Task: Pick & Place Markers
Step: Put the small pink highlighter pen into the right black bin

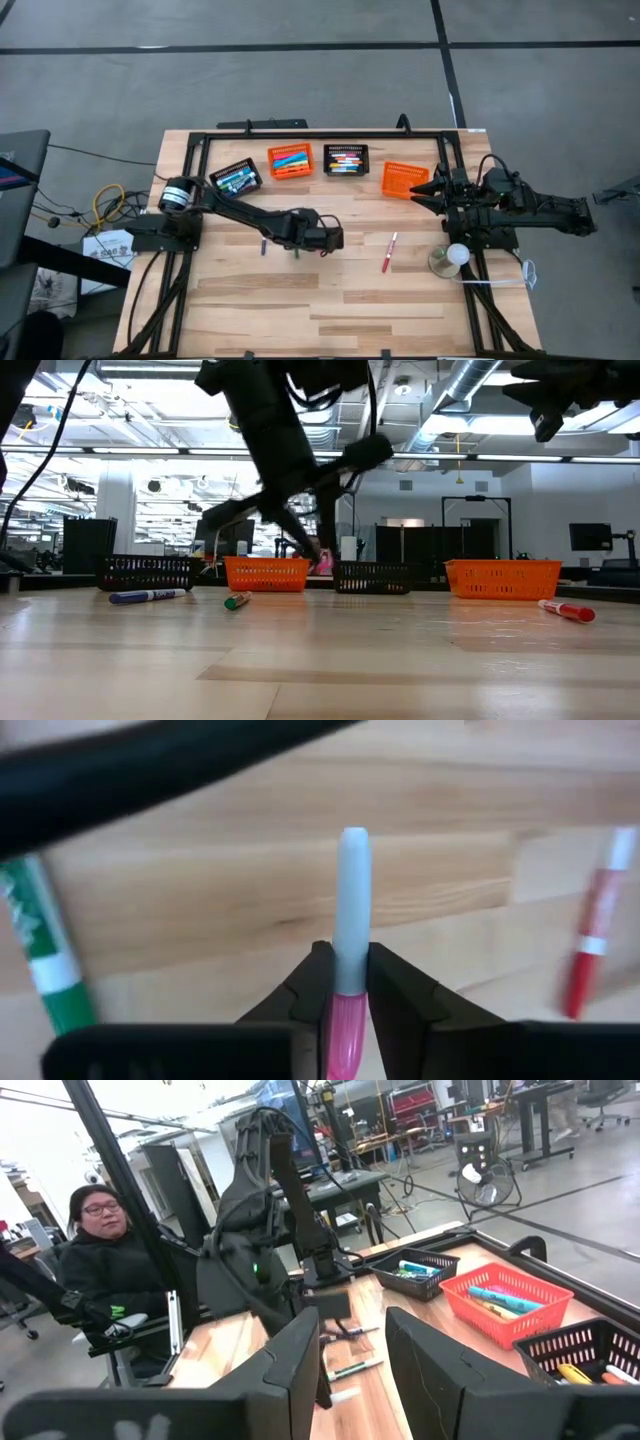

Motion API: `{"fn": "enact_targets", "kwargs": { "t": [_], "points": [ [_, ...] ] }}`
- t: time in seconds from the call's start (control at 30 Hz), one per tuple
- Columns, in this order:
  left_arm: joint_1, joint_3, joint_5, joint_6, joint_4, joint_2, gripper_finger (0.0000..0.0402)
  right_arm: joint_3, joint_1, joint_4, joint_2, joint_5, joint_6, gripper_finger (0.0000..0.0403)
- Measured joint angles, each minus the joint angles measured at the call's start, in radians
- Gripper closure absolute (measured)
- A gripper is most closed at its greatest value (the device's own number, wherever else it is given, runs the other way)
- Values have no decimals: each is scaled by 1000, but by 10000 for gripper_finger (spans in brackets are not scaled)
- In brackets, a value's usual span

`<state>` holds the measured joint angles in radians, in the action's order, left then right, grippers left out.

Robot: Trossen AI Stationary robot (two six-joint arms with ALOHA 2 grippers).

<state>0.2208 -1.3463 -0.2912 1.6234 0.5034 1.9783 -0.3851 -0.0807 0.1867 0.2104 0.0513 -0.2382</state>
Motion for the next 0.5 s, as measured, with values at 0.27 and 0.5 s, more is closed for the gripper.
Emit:
{"fn": "enact_targets", "kwargs": {
  "t": [0.27, 0.5],
  "points": [
    [-61, -2, -59, -182, -63, -93, 352, 0, 0, -1, 0, 0, 0, 294],
    [-158, -2, -50, -378, -235, -140, 351, 0, 0, -1, 0, -1, -5, 294]
  ]
}}
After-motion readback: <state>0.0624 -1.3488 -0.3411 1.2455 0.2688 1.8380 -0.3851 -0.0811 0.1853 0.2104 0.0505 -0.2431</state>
